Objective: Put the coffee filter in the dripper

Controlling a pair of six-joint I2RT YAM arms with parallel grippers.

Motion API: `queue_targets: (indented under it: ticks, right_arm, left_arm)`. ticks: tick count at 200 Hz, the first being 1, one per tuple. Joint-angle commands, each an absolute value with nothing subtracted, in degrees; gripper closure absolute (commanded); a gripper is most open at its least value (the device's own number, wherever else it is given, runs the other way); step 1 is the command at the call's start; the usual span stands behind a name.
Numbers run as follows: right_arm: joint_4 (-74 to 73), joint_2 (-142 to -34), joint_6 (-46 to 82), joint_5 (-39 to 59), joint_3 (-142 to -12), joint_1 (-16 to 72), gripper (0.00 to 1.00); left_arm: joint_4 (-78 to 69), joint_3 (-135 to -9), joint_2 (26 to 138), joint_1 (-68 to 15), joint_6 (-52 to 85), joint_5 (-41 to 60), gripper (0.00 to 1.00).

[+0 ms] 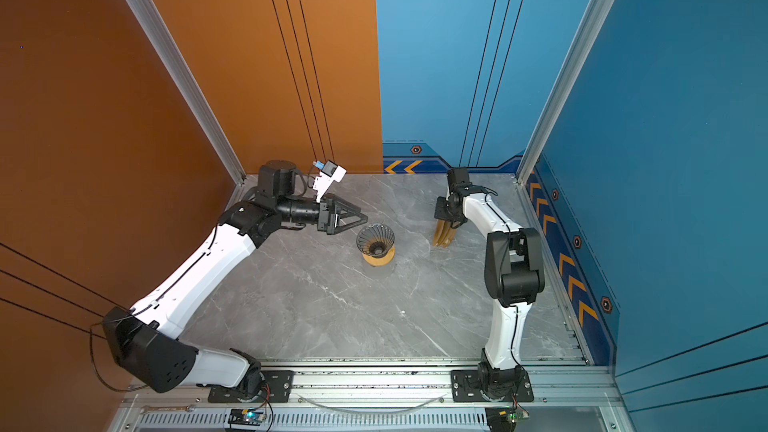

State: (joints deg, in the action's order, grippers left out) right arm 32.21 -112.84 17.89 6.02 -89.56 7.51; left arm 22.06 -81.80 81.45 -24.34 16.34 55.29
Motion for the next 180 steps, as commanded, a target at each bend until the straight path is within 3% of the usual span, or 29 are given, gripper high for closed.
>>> queue_targets:
  ticks: [1, 180]
  right_arm:
    - [31.55, -112.19, 17.76, 5.95, -89.41, 7.04, 0.99]
    - [31.38, -99.35, 16.64, 2.89, -82.42, 7.29, 1.0]
  left_arm:
    - [21.53, -82.4, 79.96, -24.77, 15.65, 55.18, 0.02]
    - [20.75, -81.91, 77.69, -29.23, 15.93, 53.89, 0.02]
